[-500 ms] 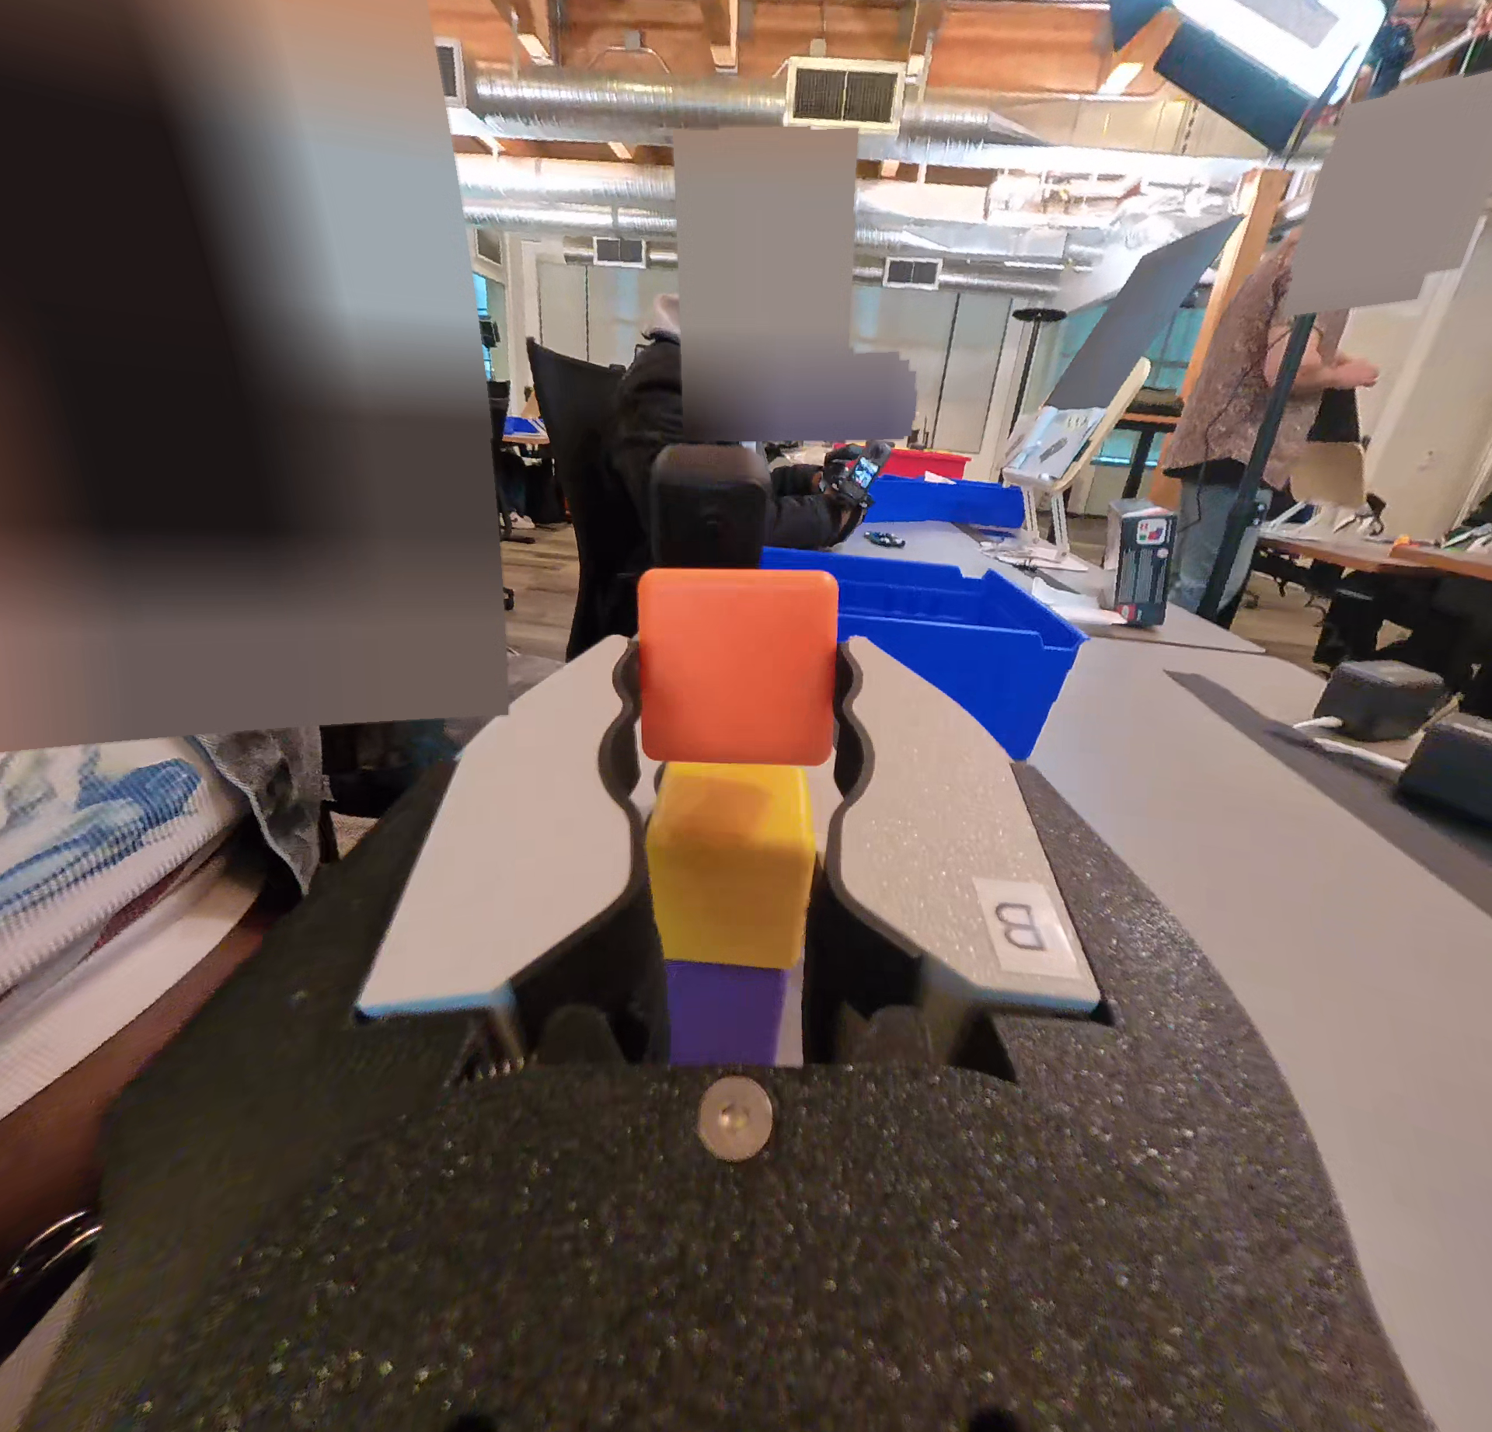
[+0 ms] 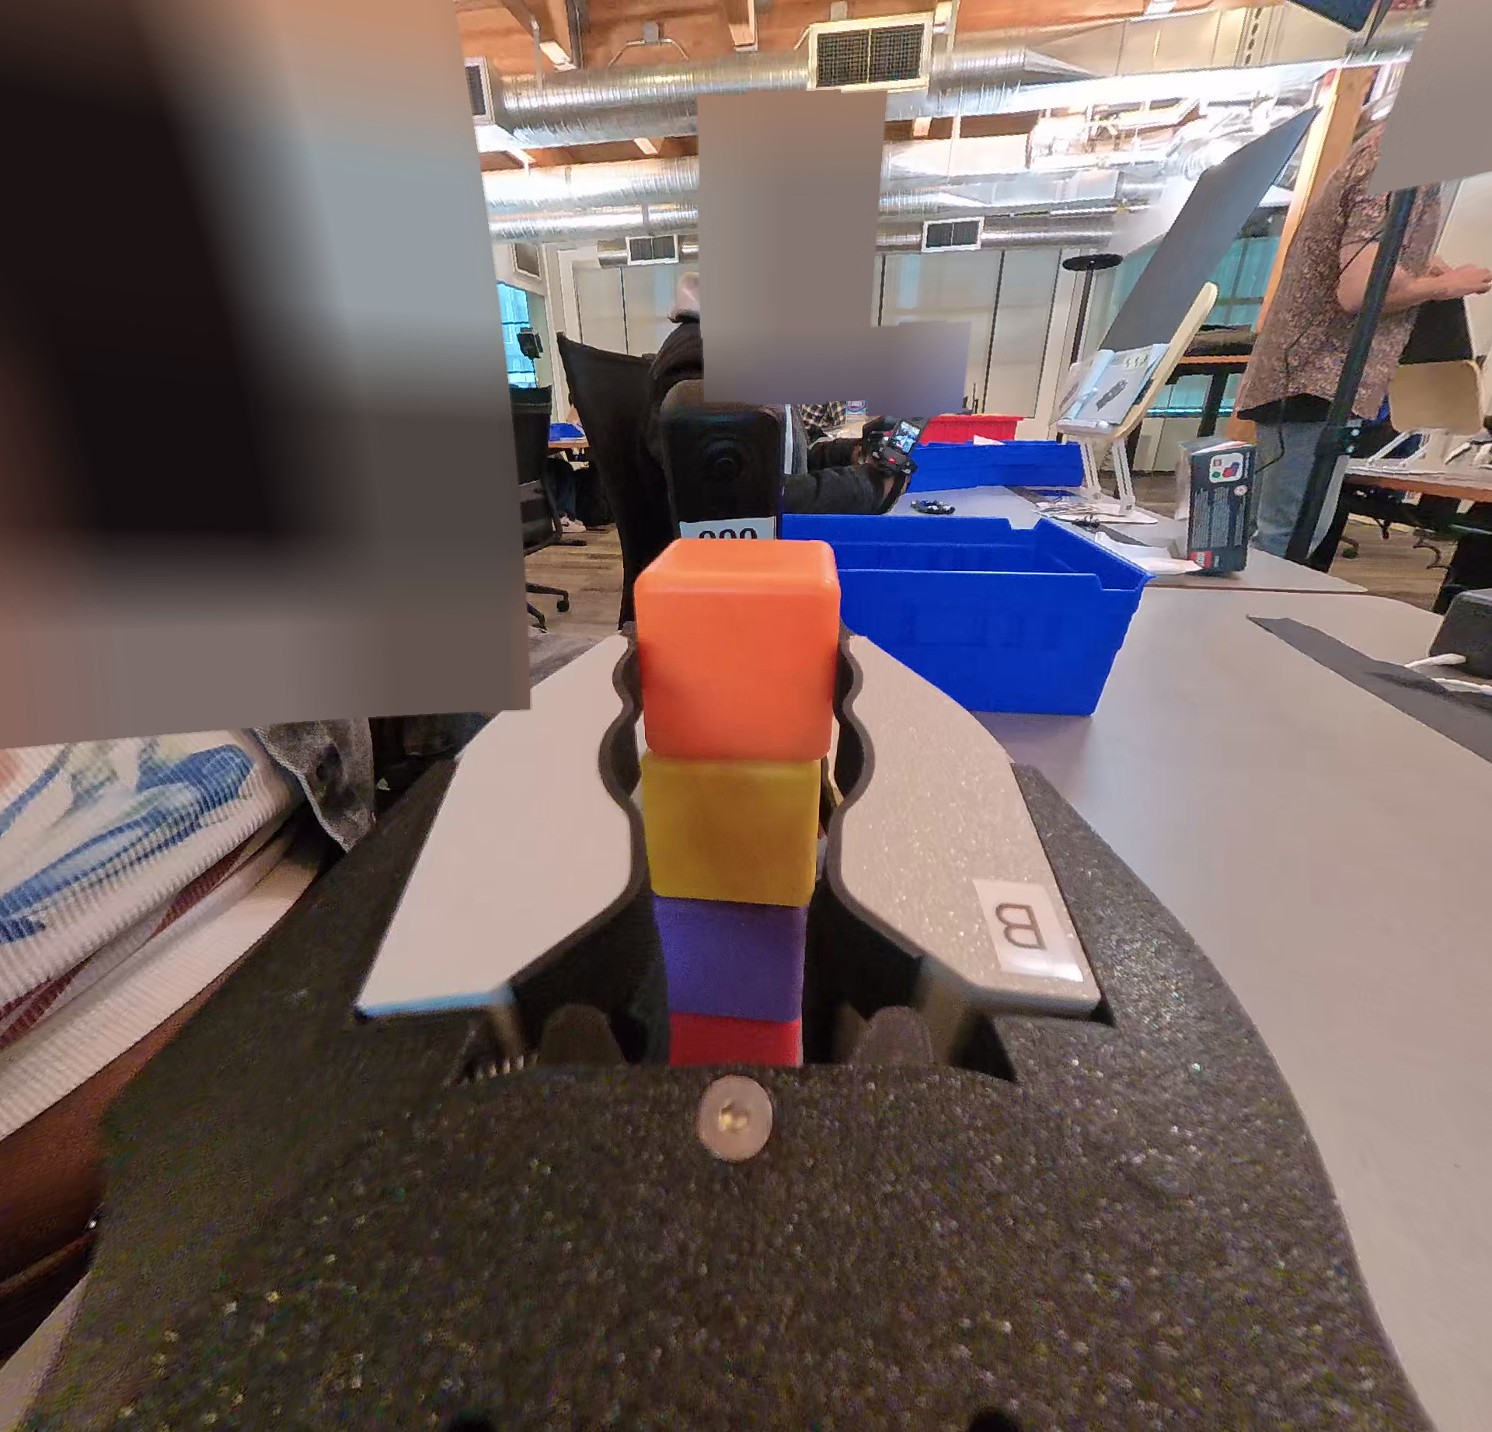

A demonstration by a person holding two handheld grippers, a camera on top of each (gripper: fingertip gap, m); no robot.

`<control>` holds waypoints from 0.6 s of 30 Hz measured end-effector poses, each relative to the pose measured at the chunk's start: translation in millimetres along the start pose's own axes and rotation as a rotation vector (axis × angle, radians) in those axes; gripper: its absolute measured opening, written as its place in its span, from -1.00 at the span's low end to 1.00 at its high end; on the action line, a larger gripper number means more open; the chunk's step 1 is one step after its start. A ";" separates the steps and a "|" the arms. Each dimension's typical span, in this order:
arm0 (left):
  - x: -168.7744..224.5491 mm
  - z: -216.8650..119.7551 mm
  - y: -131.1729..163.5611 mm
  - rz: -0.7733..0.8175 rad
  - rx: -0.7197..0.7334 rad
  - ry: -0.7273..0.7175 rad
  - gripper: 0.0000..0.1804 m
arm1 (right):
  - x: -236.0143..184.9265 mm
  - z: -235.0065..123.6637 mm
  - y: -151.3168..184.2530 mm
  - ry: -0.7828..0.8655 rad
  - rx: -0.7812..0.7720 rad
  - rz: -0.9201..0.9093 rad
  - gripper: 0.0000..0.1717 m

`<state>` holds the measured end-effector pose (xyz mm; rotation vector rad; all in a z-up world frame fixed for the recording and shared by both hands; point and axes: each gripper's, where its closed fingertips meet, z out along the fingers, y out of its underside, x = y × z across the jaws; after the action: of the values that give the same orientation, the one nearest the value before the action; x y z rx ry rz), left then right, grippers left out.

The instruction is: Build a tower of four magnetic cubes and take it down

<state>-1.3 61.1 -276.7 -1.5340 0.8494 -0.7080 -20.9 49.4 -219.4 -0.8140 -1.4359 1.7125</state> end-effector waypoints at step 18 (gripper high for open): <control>7.3 -53.6 -76.3 -0.022 0.299 0.032 0.59 | -4.0 -22.7 -25.1 0.147 0.014 -0.141 0.71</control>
<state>-32.2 29.4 -194.3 -1.2680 0.7150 -0.8382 3.9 60.0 -198.5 -0.7941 -1.3481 1.5232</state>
